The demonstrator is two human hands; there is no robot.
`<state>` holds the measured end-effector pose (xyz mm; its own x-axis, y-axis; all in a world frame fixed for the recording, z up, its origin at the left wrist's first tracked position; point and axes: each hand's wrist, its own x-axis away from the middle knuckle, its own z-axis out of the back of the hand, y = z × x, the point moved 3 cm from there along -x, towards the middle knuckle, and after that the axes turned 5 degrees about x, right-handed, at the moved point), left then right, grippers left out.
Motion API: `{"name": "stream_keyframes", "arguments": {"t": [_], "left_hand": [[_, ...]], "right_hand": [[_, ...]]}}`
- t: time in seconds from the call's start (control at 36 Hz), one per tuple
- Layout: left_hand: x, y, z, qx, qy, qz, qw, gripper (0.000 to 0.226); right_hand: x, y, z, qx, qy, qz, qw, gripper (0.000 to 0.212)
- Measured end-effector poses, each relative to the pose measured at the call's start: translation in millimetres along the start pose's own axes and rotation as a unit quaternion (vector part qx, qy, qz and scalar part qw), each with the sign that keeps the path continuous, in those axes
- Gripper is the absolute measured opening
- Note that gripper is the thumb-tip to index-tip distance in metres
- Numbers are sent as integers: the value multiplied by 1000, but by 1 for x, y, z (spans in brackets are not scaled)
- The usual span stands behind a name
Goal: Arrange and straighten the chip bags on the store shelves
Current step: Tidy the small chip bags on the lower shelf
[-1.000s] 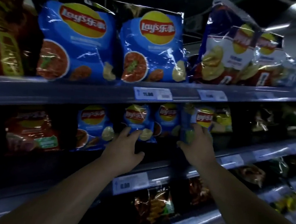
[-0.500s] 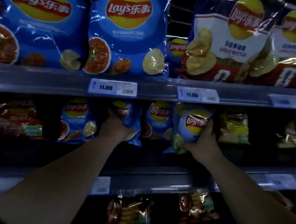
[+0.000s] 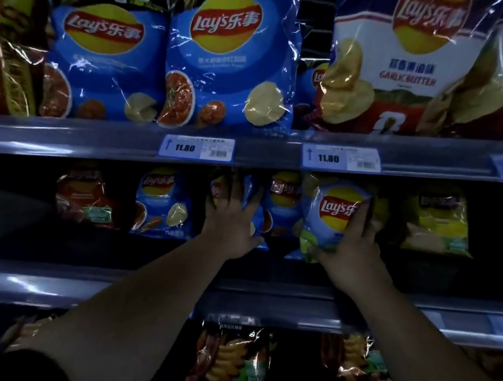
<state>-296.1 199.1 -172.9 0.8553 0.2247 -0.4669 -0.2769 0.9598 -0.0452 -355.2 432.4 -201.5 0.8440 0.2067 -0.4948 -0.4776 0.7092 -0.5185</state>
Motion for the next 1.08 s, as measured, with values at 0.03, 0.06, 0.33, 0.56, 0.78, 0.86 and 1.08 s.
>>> {"name": "stream_keyframes", "arguments": {"t": [0.03,0.06,0.33,0.56,0.78,0.86,1.08], "left_hand": [[-3,0,-4,6,-20,10,1000,104],[-5,0,-6,6,-31,18,999,101],[24,54,9,21,10,-31,999,86],[45,107,4,107,-61,-179,976,91],[48,100,3,114,-36,-123,985,92],[63,94,22,105,67,-142,982,92],[102,97,108,156,290,-247,911,65]], "right_hand": [[1,1,1,2,-2,-1,1000,135],[1,1,1,4,-4,-2,1000,134],[4,0,3,8,-17,-1,1000,131],[3,-4,2,11,-80,92,993,123],[13,-14,11,80,-16,102,991,103],[27,-17,24,52,111,173,977,88],[58,-49,82,-67,351,320,877,61]]}}
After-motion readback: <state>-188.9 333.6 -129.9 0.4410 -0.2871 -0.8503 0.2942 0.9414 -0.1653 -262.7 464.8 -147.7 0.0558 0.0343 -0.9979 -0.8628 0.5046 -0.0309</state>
